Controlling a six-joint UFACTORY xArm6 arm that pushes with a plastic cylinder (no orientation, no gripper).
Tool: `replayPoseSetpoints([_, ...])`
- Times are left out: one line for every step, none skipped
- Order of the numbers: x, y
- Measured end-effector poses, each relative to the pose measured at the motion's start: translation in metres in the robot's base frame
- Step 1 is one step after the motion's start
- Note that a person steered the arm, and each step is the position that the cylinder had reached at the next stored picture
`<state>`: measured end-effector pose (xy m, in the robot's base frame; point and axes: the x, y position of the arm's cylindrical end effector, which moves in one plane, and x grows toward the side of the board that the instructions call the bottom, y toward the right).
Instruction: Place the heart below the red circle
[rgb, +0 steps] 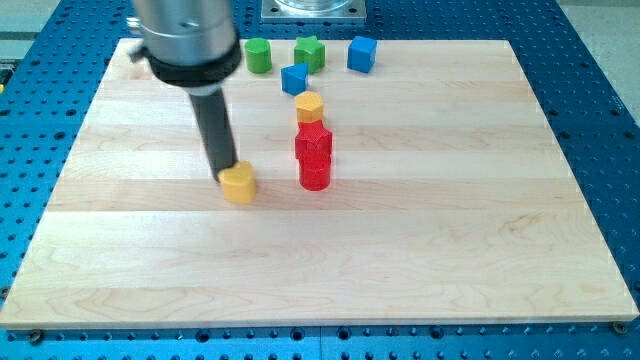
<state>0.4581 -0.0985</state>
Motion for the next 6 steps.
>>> replayPoseSetpoints([0.037,0.017])
replayPoseSetpoints([0.066,0.031])
replayPoseSetpoints([0.125,-0.003])
replayPoseSetpoints([0.118,0.04])
replayPoseSetpoints([0.086,0.072])
replayPoseSetpoints([0.084,0.079])
